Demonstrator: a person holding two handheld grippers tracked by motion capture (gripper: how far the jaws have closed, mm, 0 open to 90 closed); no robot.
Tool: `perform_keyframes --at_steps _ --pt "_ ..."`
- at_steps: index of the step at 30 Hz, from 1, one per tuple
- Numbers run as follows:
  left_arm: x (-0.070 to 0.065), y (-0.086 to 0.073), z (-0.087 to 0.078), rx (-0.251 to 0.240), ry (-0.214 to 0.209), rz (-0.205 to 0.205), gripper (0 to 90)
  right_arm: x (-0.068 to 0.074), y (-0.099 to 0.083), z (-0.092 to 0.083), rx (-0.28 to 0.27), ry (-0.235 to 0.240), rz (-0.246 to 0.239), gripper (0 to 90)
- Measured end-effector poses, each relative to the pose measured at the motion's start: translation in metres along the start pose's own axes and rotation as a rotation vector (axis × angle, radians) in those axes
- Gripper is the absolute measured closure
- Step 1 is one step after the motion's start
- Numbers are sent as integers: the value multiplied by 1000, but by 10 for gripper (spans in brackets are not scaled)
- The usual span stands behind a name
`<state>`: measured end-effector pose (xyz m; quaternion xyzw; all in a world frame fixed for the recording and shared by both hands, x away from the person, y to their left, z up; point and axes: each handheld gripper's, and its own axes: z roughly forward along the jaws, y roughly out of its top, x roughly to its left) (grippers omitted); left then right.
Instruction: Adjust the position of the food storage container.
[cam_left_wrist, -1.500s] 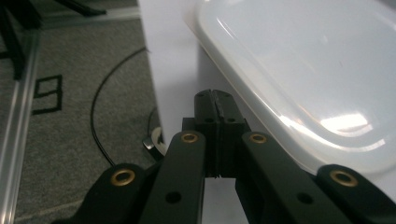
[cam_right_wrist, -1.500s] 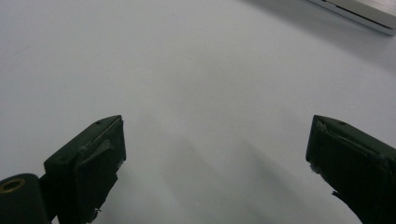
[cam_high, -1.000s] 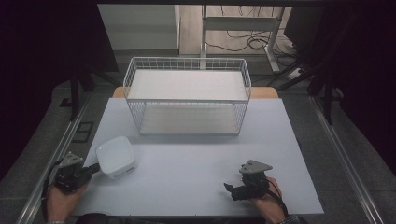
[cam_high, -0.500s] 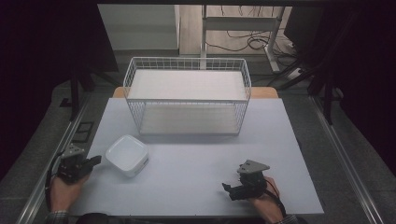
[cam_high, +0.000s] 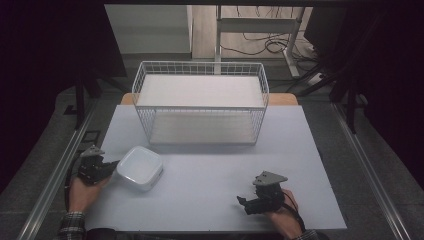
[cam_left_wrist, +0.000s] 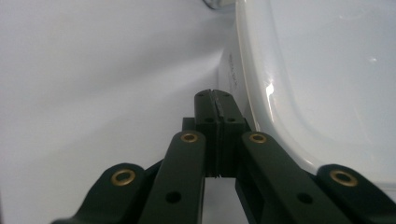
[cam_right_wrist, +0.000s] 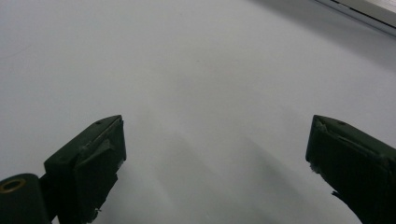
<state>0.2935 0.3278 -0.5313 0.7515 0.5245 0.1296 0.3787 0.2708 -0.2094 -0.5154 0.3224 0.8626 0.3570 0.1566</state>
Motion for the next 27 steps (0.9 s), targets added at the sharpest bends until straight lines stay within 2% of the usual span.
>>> perform_keyframes --at_steps 6,17,22,24,27 --pt "-26 6 8 29 -25 49 900 -1 0 -1 -3 -3 1 47" --pt "-68 9 15 61 -69 95 900 -7 -1 -6 -17 -25 24 47" --pt "-89 14 22 71 -108 132 900 -7 -1 -6 -12 -25 18 47" --pt "-92 14 22 70 -113 138 900 -7 -2 -6 -13 -25 21 47" --pt "-106 17 26 78 -140 165 900 -8 -2 -7 -12 -27 24 47"
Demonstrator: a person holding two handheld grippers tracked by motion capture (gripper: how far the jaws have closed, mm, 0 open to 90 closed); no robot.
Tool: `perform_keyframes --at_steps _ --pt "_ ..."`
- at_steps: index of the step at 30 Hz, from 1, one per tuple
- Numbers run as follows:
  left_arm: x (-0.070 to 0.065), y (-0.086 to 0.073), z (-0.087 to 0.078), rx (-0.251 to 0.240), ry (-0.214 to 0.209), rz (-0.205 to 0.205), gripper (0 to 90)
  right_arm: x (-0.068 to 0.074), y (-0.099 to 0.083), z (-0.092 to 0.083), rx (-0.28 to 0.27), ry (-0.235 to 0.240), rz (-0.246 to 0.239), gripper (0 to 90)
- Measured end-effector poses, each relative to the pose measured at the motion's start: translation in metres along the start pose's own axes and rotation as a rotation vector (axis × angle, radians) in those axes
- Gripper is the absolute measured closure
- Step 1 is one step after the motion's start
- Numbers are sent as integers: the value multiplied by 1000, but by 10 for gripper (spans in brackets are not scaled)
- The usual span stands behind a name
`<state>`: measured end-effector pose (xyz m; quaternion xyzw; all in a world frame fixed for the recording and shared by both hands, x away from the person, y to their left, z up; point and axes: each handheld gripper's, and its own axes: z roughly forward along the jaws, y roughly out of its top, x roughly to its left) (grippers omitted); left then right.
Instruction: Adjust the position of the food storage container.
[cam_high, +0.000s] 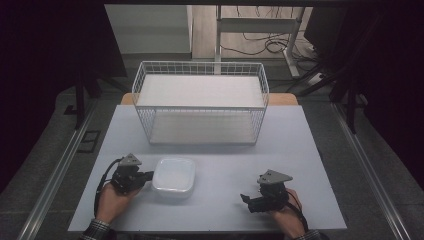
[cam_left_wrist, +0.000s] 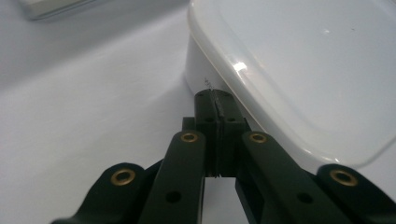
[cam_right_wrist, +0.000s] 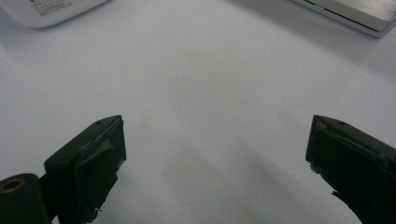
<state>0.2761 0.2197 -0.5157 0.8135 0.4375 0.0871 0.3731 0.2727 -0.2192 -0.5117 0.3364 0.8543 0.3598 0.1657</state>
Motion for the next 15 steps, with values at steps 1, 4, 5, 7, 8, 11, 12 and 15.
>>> perform_keyframes --at_steps 1,4,5,7,8,11,12,15 --pt "0 0 0 0 0 0 900 0 0 0 0 0 -1 47" --pt "-12 4 6 10 -26 22 900 0 0 0 1 -1 -3 47" --pt "-15 5 7 13 -32 30 900 0 0 0 1 0 -3 47" --pt "-20 7 10 15 -44 42 900 0 0 0 1 0 -2 47" --pt "-23 8 12 17 -48 52 900 0 0 0 1 0 -1 47" --pt "-30 13 17 10 -64 69 900 0 0 0 -1 0 1 47" --pt "-33 14 19 9 -69 71 900 0 0 0 0 1 1 47" --pt "-38 18 23 10 -81 84 900 0 0 0 3 1 -2 47"
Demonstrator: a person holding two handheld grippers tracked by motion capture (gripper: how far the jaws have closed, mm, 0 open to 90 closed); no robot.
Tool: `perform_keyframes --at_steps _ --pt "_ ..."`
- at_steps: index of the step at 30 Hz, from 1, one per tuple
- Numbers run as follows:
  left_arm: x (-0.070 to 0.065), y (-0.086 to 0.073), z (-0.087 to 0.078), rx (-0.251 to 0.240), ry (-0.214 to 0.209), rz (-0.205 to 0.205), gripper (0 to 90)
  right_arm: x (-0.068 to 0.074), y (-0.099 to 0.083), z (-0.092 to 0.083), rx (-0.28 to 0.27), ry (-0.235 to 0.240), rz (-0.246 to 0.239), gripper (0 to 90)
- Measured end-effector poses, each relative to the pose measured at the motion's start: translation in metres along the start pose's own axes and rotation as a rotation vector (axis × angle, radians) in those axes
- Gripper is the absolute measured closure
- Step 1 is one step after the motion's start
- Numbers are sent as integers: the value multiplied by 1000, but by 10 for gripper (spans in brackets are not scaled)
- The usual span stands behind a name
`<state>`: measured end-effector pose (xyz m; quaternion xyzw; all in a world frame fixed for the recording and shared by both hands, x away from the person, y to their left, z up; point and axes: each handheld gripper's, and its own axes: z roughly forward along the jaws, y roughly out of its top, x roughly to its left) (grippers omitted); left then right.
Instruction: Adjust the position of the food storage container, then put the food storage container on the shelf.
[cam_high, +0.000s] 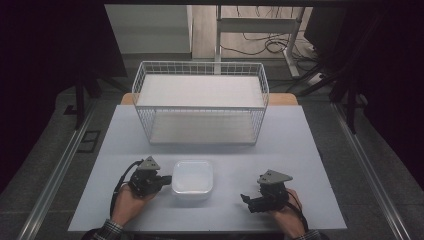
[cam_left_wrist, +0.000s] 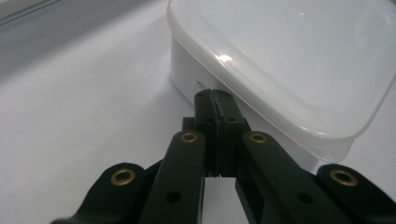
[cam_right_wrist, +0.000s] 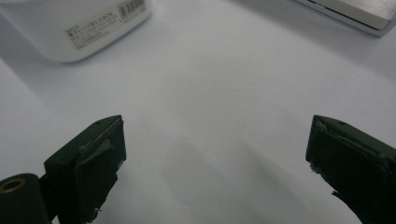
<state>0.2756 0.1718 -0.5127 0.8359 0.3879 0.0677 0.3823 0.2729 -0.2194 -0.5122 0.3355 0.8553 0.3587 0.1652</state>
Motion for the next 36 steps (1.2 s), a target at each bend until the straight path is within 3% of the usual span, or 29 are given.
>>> perform_keyframes --at_steps 5,9,12,18,23,28,32,36 --pt "-14 10 12 9 -28 42 900 0 0 0 1 2 1 47" --pt "-19 14 18 15 -17 73 900 0 0 1 3 4 -2 47" --pt "-17 12 15 1 0 58 894 0 0 0 -3 4 3 47" --pt "-11 -1 -2 -59 42 21 622 -2 -1 -2 -7 5 5 46" --pt "-13 -12 -12 -102 57 71 285 -3 -1 -2 -19 14 5 45" --pt "-13 -18 -16 -120 76 72 98 -3 -2 -2 -28 29 10 40" --pt "-13 -20 -16 -146 97 70 58 -4 -1 -2 -53 40 38 40" --pt "-12 -21 -17 -174 83 80 47 -5 0 -2 -64 52 61 39"
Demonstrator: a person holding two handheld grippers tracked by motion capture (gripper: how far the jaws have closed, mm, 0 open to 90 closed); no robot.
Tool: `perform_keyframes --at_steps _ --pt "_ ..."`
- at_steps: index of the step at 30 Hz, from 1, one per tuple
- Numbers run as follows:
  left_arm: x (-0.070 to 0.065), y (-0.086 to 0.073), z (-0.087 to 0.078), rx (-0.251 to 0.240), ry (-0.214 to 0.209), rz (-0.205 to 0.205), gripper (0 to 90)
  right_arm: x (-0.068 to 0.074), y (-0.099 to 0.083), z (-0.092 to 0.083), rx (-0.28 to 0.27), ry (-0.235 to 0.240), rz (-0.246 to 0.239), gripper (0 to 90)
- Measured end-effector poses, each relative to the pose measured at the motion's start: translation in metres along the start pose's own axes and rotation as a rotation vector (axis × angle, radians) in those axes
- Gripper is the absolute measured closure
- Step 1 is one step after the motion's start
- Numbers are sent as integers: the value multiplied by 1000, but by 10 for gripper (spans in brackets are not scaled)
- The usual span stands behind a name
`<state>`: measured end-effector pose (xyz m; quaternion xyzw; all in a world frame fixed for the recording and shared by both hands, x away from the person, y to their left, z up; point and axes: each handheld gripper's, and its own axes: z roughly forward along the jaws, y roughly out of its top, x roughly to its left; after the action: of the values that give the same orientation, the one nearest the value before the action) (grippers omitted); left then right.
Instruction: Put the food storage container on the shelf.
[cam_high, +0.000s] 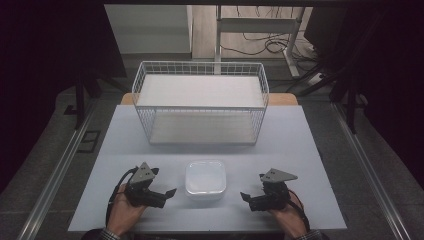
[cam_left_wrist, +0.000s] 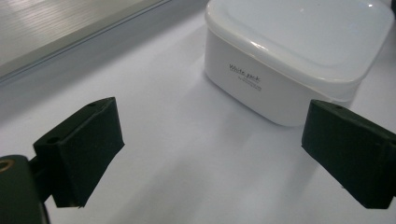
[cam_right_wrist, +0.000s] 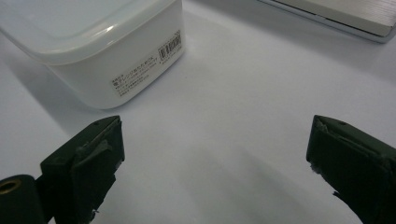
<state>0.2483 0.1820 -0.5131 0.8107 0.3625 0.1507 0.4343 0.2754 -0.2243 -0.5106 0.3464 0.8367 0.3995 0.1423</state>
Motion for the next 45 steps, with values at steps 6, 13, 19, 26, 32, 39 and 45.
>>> perform_keyframes --at_steps 6,13,19,26,32,39,45 --pt "-2 2 2 -16 -7 35 22 2 5 2 -1 20 1 39" --pt "-5 8 10 -9 -53 20 0 10 21 7 -26 70 -28 37" --pt "-10 18 17 7 -32 49 2 18 34 15 -24 125 -41 36" --pt "-12 34 24 41 -19 48 6 25 54 25 -39 154 -38 13" --pt "-11 47 37 64 -53 15 4 30 72 42 -7 170 -64 0" --pt "-10 52 58 78 -136 -51 0 31 81 59 72 170 -57 9" --pt "-9 45 61 78 -252 -114 40 26 75 61 100 242 23 85"
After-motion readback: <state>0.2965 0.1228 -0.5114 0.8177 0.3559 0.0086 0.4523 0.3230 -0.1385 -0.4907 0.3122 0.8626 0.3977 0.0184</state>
